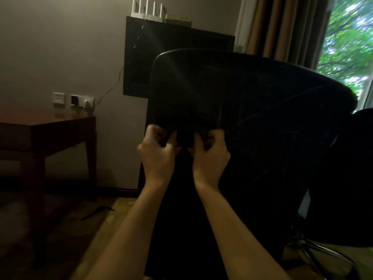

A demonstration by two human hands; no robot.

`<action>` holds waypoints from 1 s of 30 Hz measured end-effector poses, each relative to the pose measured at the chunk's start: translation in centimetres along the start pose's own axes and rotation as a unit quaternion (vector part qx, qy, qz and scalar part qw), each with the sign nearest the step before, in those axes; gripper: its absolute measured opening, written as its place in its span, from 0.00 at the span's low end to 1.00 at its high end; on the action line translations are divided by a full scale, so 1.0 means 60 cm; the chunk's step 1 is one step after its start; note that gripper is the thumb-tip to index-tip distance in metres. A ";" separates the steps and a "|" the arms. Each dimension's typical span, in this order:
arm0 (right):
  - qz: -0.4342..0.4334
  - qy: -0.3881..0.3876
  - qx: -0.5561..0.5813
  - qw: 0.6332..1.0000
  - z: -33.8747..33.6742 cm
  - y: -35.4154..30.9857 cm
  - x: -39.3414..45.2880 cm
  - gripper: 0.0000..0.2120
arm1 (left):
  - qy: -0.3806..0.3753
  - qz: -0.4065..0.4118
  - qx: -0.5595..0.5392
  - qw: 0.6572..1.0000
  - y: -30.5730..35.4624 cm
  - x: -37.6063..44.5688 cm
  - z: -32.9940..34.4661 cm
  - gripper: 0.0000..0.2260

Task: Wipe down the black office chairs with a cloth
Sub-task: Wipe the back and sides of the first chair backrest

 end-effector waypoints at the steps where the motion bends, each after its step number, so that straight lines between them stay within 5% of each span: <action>1: 0.014 -0.013 -0.012 1.000 -0.002 0.021 -0.015 0.07 | -0.001 -0.009 0.023 1.000 -0.016 -0.022 -0.007 0.07; 5: 0.060 -0.057 -0.029 0.996 -0.012 0.079 -0.047 0.06 | -0.004 -0.052 0.046 0.998 -0.052 -0.093 -0.026 0.09; 9: 0.004 -0.028 0.016 0.999 -0.023 0.033 -0.013 0.06 | -0.008 -0.052 -0.016 0.999 -0.020 -0.046 -0.005 0.11; 20: -0.212 0.085 0.034 0.973 -0.063 -0.210 0.150 0.06 | 0.006 0.117 -0.117 0.986 0.173 0.157 0.083 0.06; 30: -0.236 0.060 0.028 0.969 -0.029 -0.184 0.143 0.06 | 0.051 0.176 -0.020 0.983 0.184 0.152 0.077 0.09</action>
Point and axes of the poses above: each hand's wrist, its own x-axis towards the middle knuckle, its own z-axis out of the palm, y = z × x, the point moved 3 cm from there along x, towards the middle knuckle, and after that the axes turned 8 degrees about z, right-handed, at the moved point
